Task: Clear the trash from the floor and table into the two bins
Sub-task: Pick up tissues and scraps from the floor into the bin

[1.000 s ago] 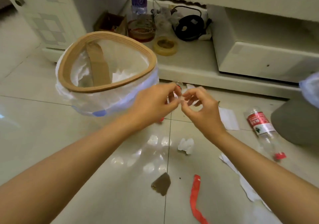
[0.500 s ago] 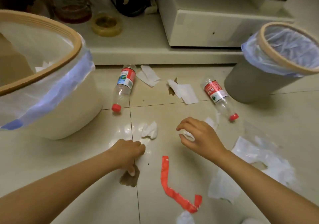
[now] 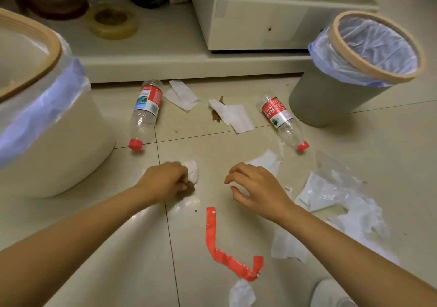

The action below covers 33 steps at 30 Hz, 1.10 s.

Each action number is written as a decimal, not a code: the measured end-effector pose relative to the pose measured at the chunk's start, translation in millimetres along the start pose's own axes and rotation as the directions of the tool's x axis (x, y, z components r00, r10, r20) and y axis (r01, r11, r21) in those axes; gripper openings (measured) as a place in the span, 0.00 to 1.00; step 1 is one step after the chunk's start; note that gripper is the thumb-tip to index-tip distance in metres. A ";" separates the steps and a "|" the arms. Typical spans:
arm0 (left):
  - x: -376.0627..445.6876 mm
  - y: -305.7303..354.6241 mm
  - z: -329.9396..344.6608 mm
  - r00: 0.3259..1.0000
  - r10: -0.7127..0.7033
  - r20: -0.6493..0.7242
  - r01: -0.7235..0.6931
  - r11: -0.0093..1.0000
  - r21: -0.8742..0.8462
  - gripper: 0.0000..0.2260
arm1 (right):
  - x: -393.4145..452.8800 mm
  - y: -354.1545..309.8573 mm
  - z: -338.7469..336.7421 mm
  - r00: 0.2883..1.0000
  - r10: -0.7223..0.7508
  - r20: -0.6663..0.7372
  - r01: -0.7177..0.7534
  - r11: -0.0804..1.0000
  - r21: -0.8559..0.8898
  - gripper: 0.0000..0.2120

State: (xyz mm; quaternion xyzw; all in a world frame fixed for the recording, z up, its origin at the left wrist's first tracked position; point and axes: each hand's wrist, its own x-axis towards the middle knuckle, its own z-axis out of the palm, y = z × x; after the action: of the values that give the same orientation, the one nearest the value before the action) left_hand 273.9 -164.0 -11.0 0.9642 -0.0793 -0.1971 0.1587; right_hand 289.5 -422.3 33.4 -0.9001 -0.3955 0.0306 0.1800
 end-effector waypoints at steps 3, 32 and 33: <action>16.8 0.5 -2.0 0.978 -0.040 -0.207 0.040 0.999 -0.004 0.12 | -2.8 2.8 -2.5 1.000 0.006 0.009 -0.006 1.000 -0.004 0.09; 1.6 105.1 57.7 0.613 0.401 0.680 -0.410 0.898 -0.160 0.27 | -66.9 30.5 12.5 0.973 0.225 0.053 -0.227 0.973 0.050 0.13; -3.0 107.6 64.8 0.620 0.404 0.673 -0.437 0.890 -0.132 0.26 | -68.8 31.2 13.6 0.973 0.223 0.059 -0.226 0.973 0.052 0.13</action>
State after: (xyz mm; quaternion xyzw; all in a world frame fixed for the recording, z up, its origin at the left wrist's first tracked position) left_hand 235.2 -282.0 -30.1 0.7798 -0.3595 -0.4935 0.1384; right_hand 261.5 -487.4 3.8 -0.9322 -0.2950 0.0862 0.1912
